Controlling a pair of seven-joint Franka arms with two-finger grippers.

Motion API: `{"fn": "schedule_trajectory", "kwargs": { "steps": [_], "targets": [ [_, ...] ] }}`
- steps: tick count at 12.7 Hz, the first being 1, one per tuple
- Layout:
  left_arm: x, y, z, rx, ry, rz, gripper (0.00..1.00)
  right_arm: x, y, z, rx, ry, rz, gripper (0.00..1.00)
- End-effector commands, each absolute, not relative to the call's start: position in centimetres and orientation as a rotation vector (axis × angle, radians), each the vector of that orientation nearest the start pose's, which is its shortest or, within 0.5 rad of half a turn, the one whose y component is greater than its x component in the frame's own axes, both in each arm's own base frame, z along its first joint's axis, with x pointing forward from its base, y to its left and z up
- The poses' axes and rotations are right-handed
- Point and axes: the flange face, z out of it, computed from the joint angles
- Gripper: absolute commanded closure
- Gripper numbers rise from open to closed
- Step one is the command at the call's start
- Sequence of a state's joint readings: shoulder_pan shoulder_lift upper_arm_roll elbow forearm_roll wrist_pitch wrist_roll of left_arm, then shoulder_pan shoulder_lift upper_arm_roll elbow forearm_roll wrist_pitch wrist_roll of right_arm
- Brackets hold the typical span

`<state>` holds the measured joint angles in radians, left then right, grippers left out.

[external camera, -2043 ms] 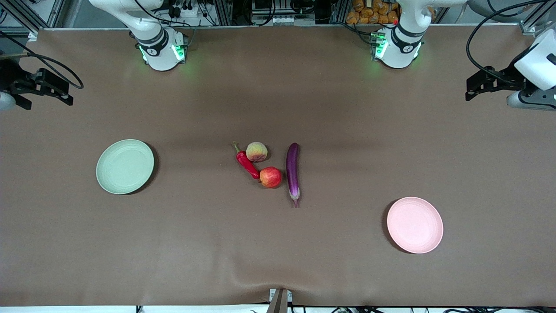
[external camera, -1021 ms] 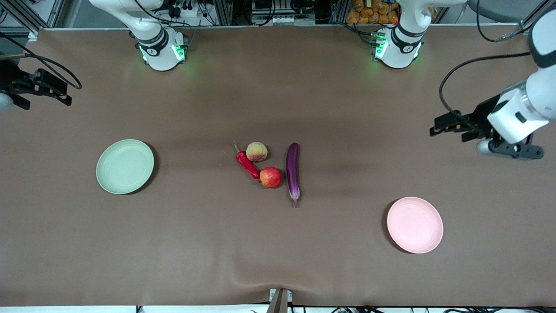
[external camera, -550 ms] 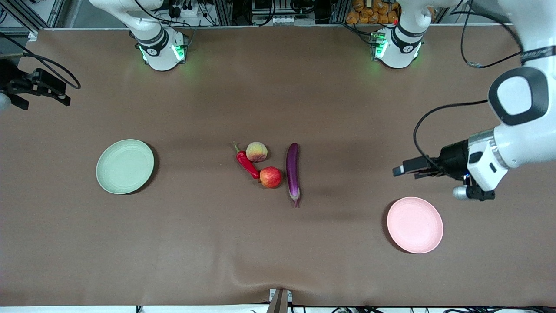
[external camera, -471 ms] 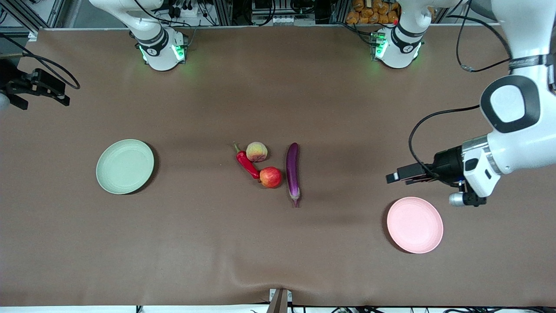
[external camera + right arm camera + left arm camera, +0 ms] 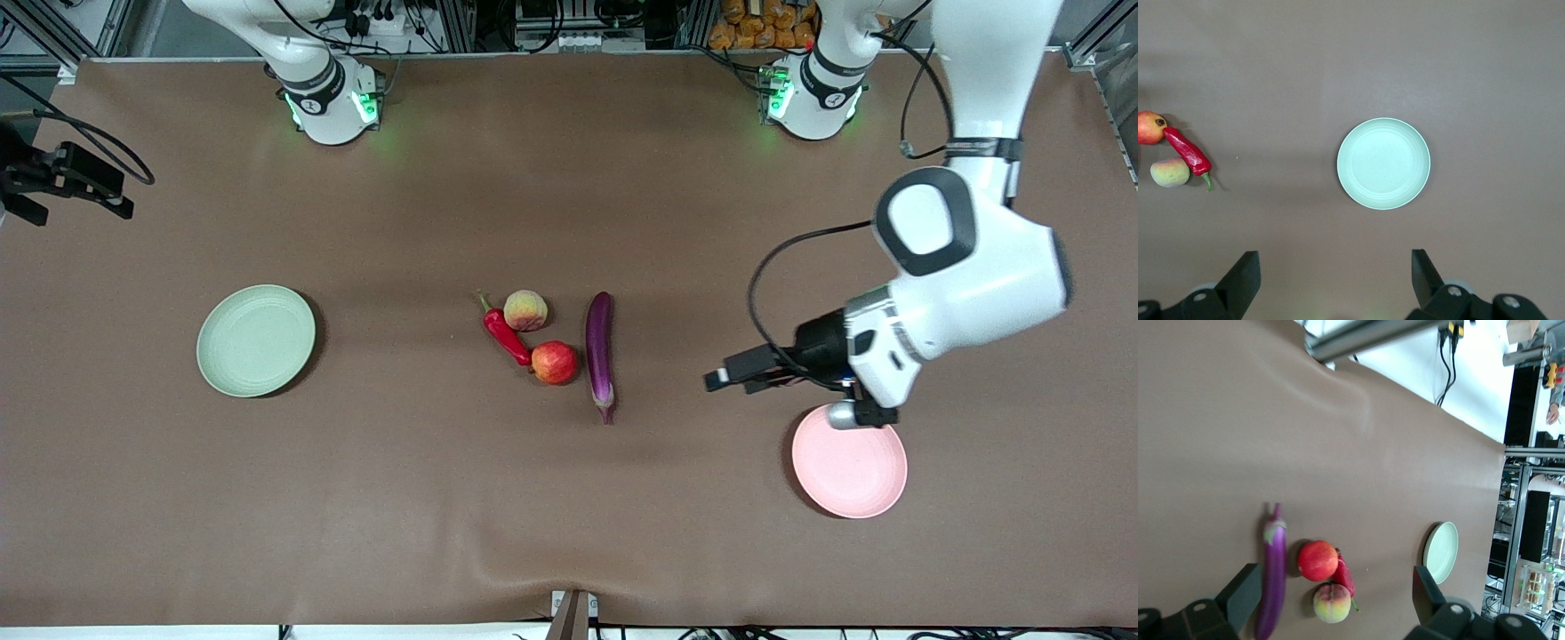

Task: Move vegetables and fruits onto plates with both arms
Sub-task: 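Move the left gripper toward the purple eggplant, then lower the left gripper and grasp the purple eggplant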

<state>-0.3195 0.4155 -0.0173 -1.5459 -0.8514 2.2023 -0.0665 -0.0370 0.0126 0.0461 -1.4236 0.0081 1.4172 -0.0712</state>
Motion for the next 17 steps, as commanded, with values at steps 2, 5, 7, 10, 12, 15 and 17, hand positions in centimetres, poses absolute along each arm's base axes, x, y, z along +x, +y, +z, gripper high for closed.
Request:
{"fn": "schedule_trajectory", "kwargs": {
  "steps": [2, 5, 7, 10, 12, 15, 17],
  "targets": [
    [63.7, -31.8, 43.6, 2.422, 0.146, 0.05, 0.0, 53.8, 0.4, 68.0, -3.135, -0.138, 0.012, 0.0],
    [61.7, -35.3, 42.8, 2.578, 0.171, 0.022, 0.0, 53.9, 0.9, 67.9, -3.134, -0.152, 0.014, 0.0],
    [60.3, -37.0, 42.2, 2.723, 0.142, 0.021, 0.0, 53.8, 0.5, 67.8, -3.134, -0.14, 0.026, 0.0],
    [56.9, -40.0, 39.6, 2.929, 0.048, -0.089, 0.0, 53.8, -0.1, 67.7, -3.135, -0.126, 0.031, 0.0],
    [55.7, -41.2, 36.8, 3.013, 0.022, -0.149, 0.0, 53.8, 0.9, 67.8, -3.137, -0.154, 0.024, 0.0],
    [54.1, -43.5, 32.4, 3.068, 0.011, -0.225, 0.0, 53.8, -0.3, 67.7, -3.135, -0.121, 0.029, 0.0],
    [53.9, -46.3, 29.3, 3.088, 0.064, -0.241, 0.0, 53.8, 0.0, 67.7, -3.134, -0.13, 0.031, 0.0]
  ]
}}
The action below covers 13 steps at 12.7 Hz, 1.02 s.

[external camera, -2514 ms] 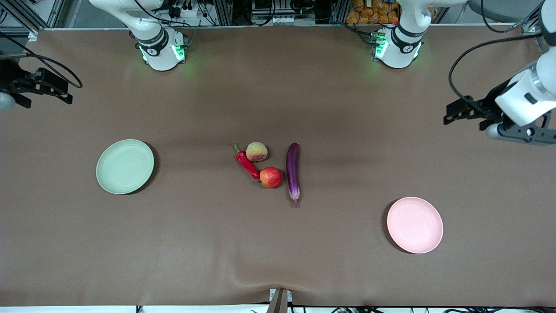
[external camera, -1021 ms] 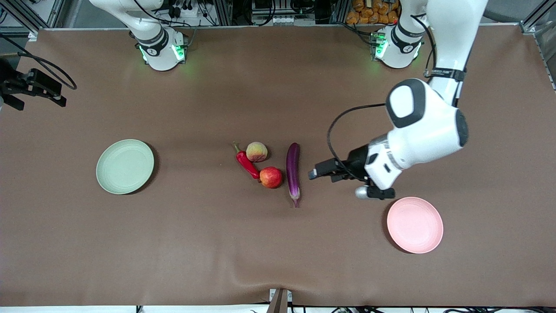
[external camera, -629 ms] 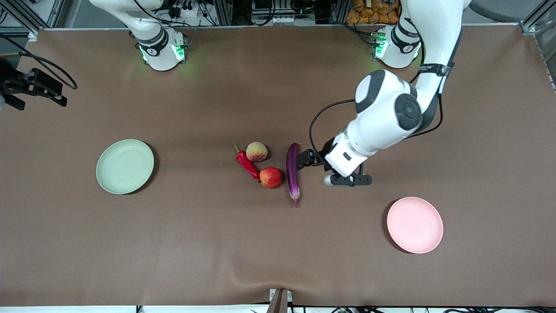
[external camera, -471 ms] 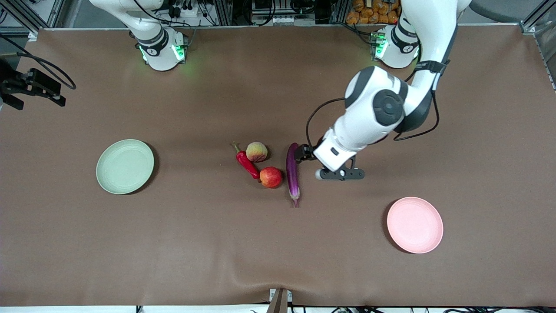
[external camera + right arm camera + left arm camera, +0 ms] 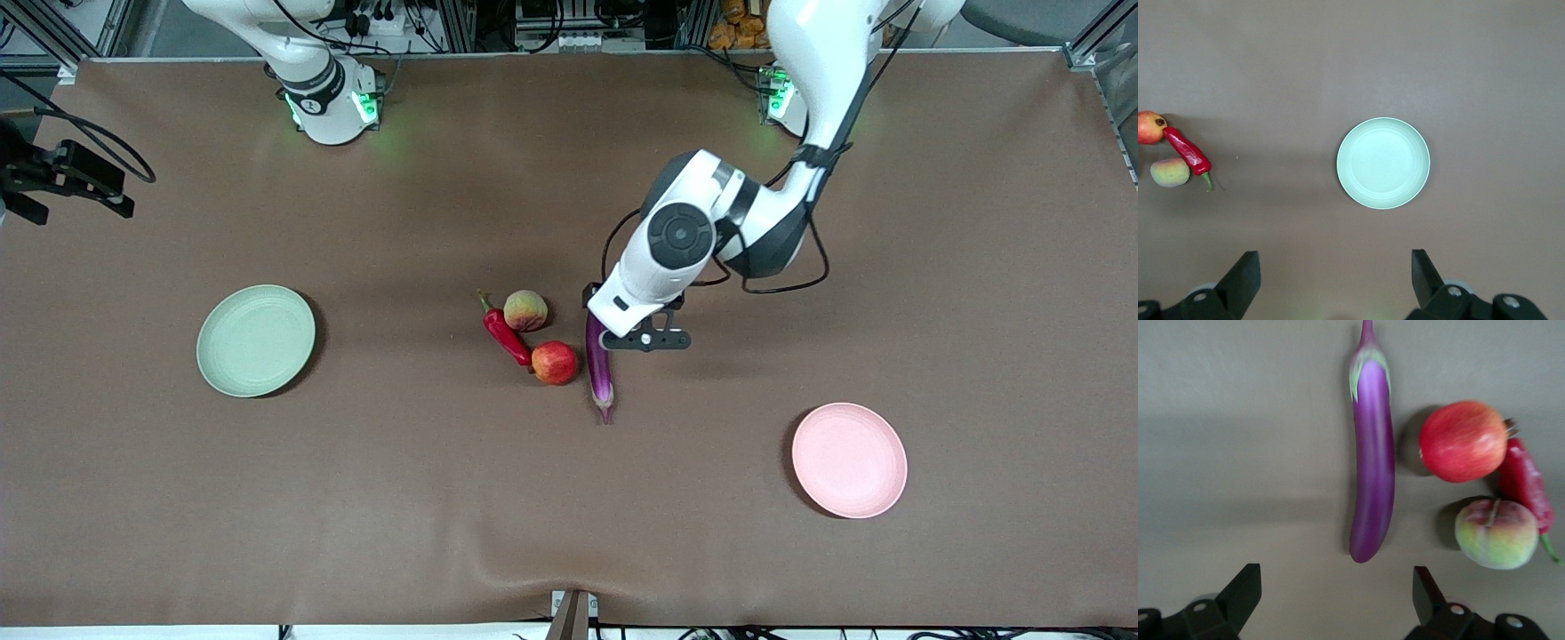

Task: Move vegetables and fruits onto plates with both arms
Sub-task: 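Lower the left gripper and grasp the purple eggplant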

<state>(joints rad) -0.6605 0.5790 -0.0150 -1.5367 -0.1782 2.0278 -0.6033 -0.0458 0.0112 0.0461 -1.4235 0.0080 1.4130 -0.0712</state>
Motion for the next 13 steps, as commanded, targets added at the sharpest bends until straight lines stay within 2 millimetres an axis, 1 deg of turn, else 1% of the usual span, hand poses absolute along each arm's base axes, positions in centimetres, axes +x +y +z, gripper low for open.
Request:
{"fn": "schedule_trajectory", "kwargs": {
  "steps": [1, 3, 5, 7, 8, 10, 11, 13],
  "targets": [
    [53.5, -47.0, 27.8, -3.15, -0.068, 0.252, 0.0, 53.8, 0.4, 67.7, -3.134, -0.14, 0.033, 0.0],
    [52.4, -47.7, 25.4, -3.082, 0.011, 0.219, 0.0, 53.8, -0.3, 67.9, -3.136, -0.119, 0.017, 0.0],
    [52.3, -47.8, 22.8, -3.055, 0.026, 0.212, 0.0, 53.9, -0.6, 67.8, -3.136, -0.109, 0.019, 0.0],
    [53.0, -48.2, 22.2, -3.103, -0.005, 0.13, 0.0, 53.8, 0.8, 68.0, -3.137, -0.149, 0.014, 0.0],
    [53.2, -48.4, 21.6, -3.117, -0.007, 0.107, 0.0, 53.8, 0.8, 68.0, -3.149, -0.149, 0.015, 0.0],
    [53.4, -48.7, 20.3, -3.139, -0.006, 0.069, 0.0, 53.9, -1.0, 67.9, -3.141, -0.099, 0.017, 0.0],
    [53.5, -48.7, 19.6, -3.143, -0.007, 0.061, 0.0, 53.9, -0.9, 67.8, -3.134, -0.104, 0.016, 0.0],
    [53.4, -48.6, 18.6, -3.142, -0.009, 0.066, 0.0, 53.9, 0.8, 67.9, -3.148, -0.149, 0.02, 0.0]
  ]
}}
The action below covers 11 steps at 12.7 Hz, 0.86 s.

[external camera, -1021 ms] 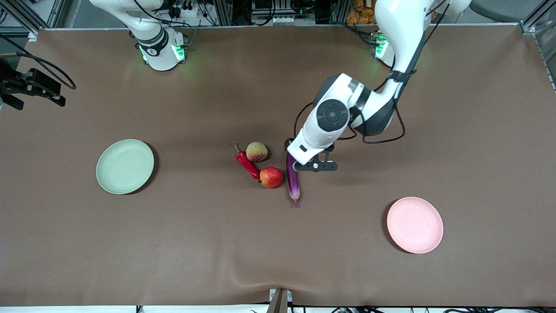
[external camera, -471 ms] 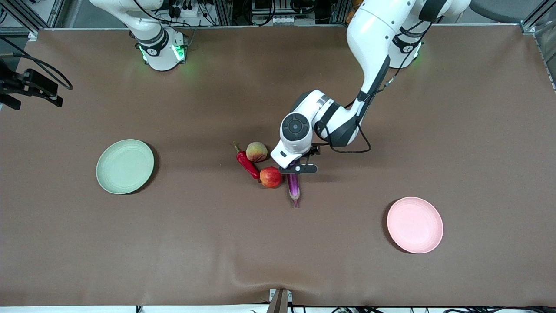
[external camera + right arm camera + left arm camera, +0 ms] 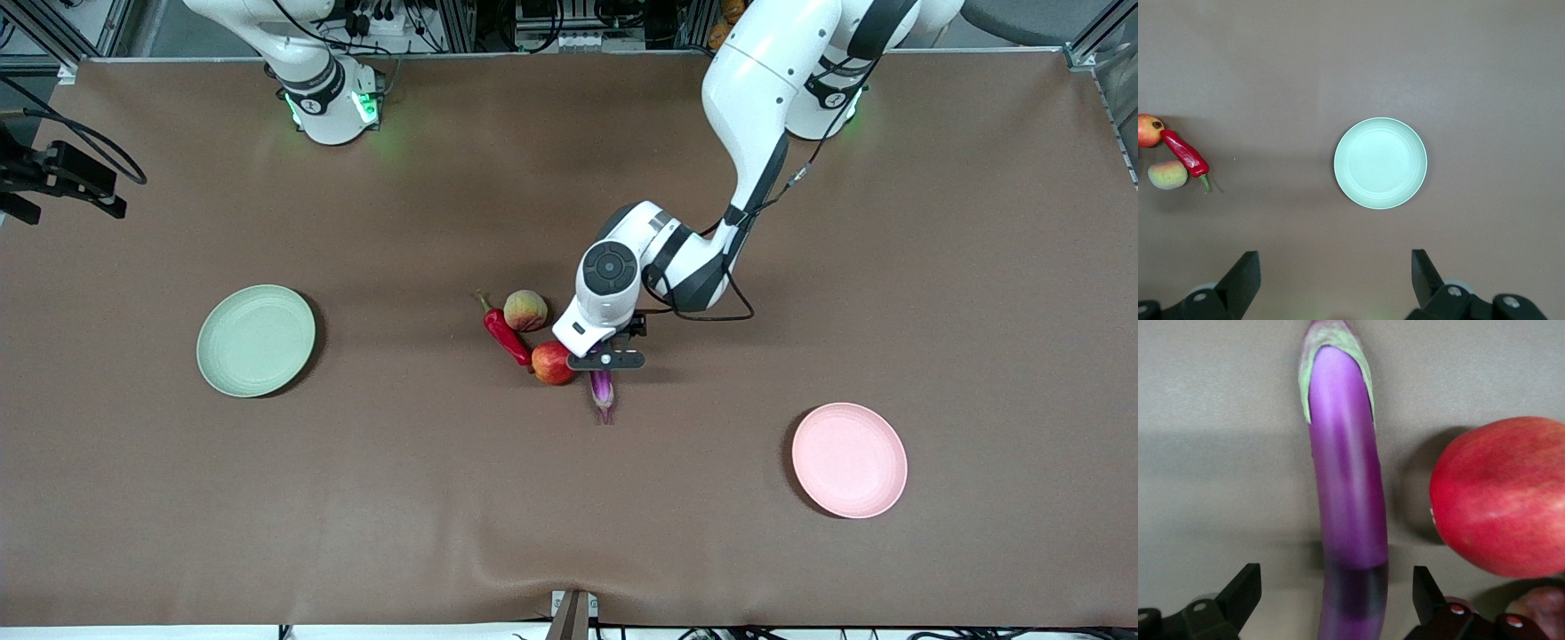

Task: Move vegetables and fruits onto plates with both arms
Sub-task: 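Lower the left gripper and grasp the purple eggplant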

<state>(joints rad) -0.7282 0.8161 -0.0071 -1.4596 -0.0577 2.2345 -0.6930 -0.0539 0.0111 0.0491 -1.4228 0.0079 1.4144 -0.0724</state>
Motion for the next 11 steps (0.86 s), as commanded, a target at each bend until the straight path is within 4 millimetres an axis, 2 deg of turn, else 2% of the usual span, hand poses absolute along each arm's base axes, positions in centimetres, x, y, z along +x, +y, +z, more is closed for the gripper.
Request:
{"fn": "schedule_trajectory", "kwargs": {
  "steps": [1, 3, 4, 5, 6, 8, 10, 11],
  "targets": [
    [53.4, -48.6, 18.4, -3.14, -0.007, 0.066, 0.0, 53.9, 0.3, 67.9, -3.15, -0.133, 0.025, 0.0],
    [53.3, -48.5, 17.6, -3.134, -0.005, 0.075, 0.0, 54.0, -1.1, 67.8, -3.133, -0.1, 0.016, 0.0],
    [53.4, -48.5, 17.3, -3.14, -0.003, 0.06, 0.0, 54.0, 0.1, 67.7, -3.142, -0.138, 0.022, 0.0],
    [53.6, -48.5, 17.3, -3.147, -0.01, 0.05, 0.55, 53.9, 1.1, 67.8, -3.15, -0.163, 0.025, 0.0],
    [53.7, -48.5, 17.5, -3.149, -0.005, 0.047, 1.0, 53.9, 0.7, 67.8, -3.152, -0.154, 0.03, 0.0],
    [53.9, -48.6, 18.2, -3.155, -0.002, 0.032, 1.0, 54.0, -0.3, 67.7, -3.144, -0.127, 0.029, 0.0],
    [54.7, -48.5, 20.5, -3.178, -0.023, -0.011, 1.0, 54.2, 1.1, 67.2, -3.159, -0.164, 0.049, 0.0],
    [55.6, -47.9, 22.4, -3.184, -0.051, -0.047, 1.0, 54.3, 1.0, 66.8, -3.19, -0.167, 0.07, 0.0]
  ]
}}
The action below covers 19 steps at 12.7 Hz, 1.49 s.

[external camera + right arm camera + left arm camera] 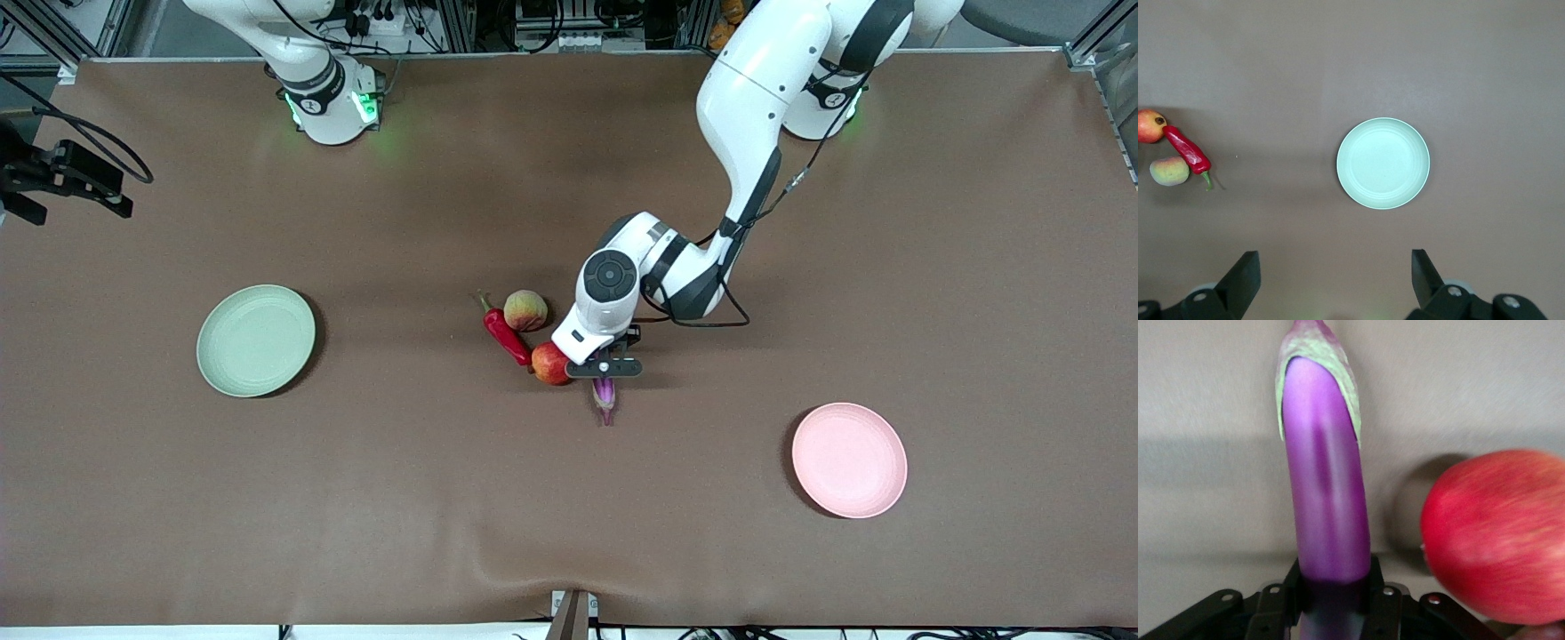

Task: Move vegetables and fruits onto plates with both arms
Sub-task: 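Lift the eggplant with the left gripper while the right gripper reaches the pomegranate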

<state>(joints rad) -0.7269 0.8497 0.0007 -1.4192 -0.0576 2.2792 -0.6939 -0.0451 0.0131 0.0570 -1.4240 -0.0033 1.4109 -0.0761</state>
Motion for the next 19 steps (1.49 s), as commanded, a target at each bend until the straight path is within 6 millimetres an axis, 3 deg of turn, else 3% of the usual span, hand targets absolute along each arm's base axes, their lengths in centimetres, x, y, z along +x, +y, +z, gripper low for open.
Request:
{"fn": "schedule_trajectory", "kwargs": {
  "steps": [1, 3, 4, 6, 7, 9, 10, 11, 13, 14, 16, 18, 19],
  "targets": [
    [56.4, -47.4, 25.0, -3.196, -0.072, -0.091, 1.0, 54.5, 0.3, 66.4, -3.189, -0.153, 0.086, 0.0],
    [57.9, -45.4, 32.3, -3.203, -0.127, -0.165, 1.0, 56.6, 1.2, 63.1, -3.183, -0.18, 0.17, 0.0],
    [58.9, -43.6, 36.5, -3.211, -0.176, -0.24, 1.0, 56.9, 1.6, 62.5, -3.186, -0.192, 0.185, 0.0],
    [61.0, -39.3, 43.9, -3.22, -0.314, -0.401, 1.0, 58.6, -0.2, 58.6, -3.171, -0.15, 0.305, 0.0],
    [61.8, -37.2, 46.6, -3.217, -0.392, -0.462, 1.0, 59.2, -0.1, 57.6, -3.166, -0.156, 0.317, 0.0],
    [64.2, -31.0, 50.6, -3.163, -0.539, -0.579, 1.0, 60.1, 3.2, 55.5, -3.175, -0.226, 0.357, 0.0],
    [65.2, -28.4, 51.3, -3.13, -0.589, -0.609, 1.0, 60.0, 3.8, 55.3, -3.181, -0.159, 0.369, 0.0],
    [66.4, -25.3, 51.5, -3.087, -0.625, -0.633, 1.0, 60.1, 3.6, 55.2, -3.163, 0.039, 0.368, 0.0],
    [68.8, -19.3, 50.3, -3.024, -0.657, -0.635, 1.0, 60.4, 5.8, 54.2, -3.058, 0.266, 0.392, 0.0],
    [69.8, -17.3, 49.2, -3.007, -0.654, -0.628, 1.0, 61.4, 7.8, 52.5, -3.039, 0.301, 0.387, 0.0],
    [71.5, -13.4, 46.2, -2.973, -0.626, -0.603, 1.0, 62.9, 14.0, 49.7, -2.949, 0.369, 0.34, 0.0],
    [72.6, -11.1, 42.3, -2.952, -0.445, -0.536, 1.0, 63.6, 19.2, 45.8, -2.935, 0.53, 0.372, 0.0],
    [73.1, -10.3, 40.4, -2.943, -0.355, -0.503, 1.0, 63.4, 22.8, 44.2, -2.934, 0.558, 0.354, 0.0]
  ]
}}
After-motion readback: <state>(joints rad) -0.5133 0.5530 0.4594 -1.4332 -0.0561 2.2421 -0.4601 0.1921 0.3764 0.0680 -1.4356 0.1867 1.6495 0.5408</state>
